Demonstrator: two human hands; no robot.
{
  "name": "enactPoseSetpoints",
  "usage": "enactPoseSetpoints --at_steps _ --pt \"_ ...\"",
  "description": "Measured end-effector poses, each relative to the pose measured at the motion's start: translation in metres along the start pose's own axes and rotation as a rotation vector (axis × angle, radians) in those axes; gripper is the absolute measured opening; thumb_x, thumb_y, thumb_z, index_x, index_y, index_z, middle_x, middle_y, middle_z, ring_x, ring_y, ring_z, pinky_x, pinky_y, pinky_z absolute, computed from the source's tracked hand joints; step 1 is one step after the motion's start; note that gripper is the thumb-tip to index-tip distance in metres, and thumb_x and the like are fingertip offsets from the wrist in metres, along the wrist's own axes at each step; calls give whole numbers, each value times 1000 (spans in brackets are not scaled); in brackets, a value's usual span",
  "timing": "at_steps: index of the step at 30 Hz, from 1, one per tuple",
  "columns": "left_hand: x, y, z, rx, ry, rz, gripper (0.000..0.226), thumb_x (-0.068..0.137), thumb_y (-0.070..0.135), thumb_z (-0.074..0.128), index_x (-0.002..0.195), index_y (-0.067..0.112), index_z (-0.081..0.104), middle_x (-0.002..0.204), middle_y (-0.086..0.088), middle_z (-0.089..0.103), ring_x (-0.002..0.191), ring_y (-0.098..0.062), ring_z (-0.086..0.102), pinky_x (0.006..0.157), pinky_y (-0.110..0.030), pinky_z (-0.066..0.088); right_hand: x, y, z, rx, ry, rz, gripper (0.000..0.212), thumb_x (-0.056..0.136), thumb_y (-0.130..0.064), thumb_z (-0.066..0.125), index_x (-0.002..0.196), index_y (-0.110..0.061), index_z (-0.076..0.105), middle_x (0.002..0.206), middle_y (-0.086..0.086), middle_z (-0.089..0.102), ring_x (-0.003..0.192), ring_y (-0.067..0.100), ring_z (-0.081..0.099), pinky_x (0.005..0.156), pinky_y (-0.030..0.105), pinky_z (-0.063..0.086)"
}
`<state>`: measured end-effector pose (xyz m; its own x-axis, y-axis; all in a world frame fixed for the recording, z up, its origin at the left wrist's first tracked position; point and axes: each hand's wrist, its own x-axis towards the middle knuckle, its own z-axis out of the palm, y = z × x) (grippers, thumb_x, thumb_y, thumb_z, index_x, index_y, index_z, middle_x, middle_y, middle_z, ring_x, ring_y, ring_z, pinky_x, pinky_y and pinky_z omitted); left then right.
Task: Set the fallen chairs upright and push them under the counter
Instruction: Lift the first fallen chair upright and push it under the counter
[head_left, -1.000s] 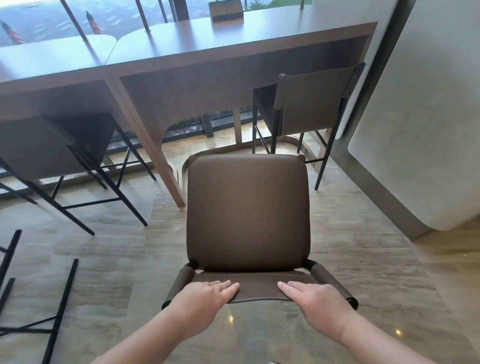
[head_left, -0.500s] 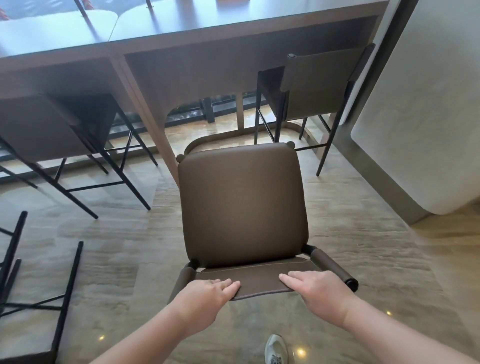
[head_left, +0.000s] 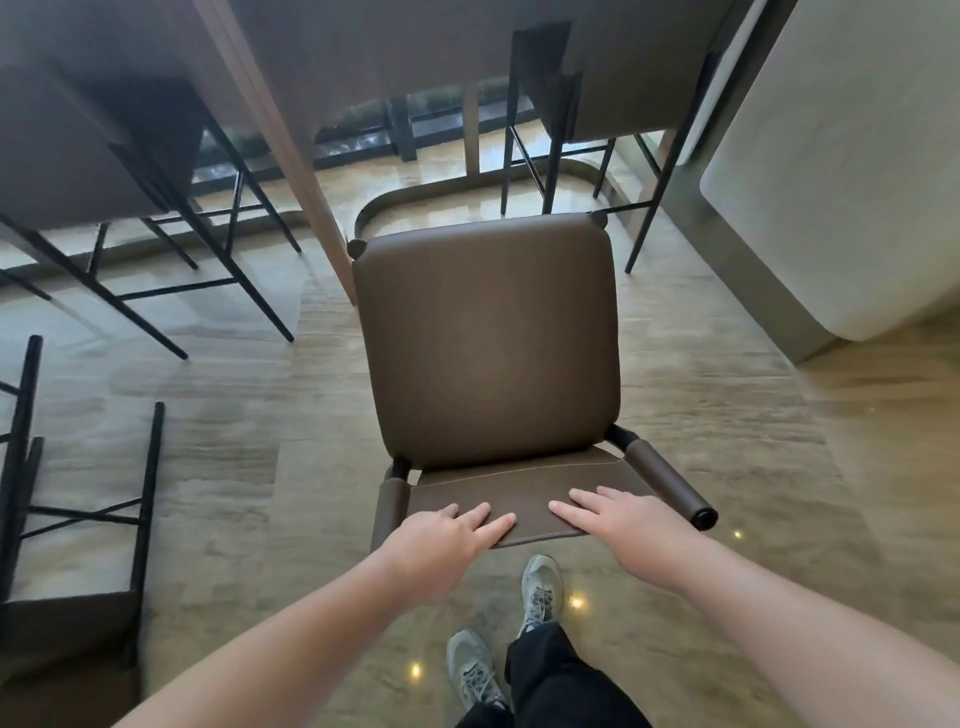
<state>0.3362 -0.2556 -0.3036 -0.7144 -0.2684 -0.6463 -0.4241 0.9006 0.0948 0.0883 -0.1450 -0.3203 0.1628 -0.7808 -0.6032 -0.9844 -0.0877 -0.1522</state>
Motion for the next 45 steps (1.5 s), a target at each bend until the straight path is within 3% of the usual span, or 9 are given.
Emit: enactPoseSetpoints --at_steps 11,34,45 --pt "-11 43 60 -41 -108 1 90 94 -5 43 155 35 -11 167 -3 4 148 -39 21 98 -44 49 -20 -28 65 -81 -110 -50 98 83 15 31 152 -41 -11 165 -4 6 147 33 22 89 36 47" --pt "-55 63 66 -28 -125 9 92 92 -7 42 156 36 -8 167 0 5 149 -34 23 102 -39 44 -52 -62 71 -81 -112 -92 90 86 14 31 155 -35 -2 163 0 17 141 34 32 100 41 46" --pt "-69 102 76 -65 -110 -15 94 91 -9 43 155 37 -9 167 3 5 149 -31 24 101 -39 45 -85 -61 81 -101 -132 -142 92 83 14 33 156 -33 0 160 1 23 133 34 42 93 42 49"
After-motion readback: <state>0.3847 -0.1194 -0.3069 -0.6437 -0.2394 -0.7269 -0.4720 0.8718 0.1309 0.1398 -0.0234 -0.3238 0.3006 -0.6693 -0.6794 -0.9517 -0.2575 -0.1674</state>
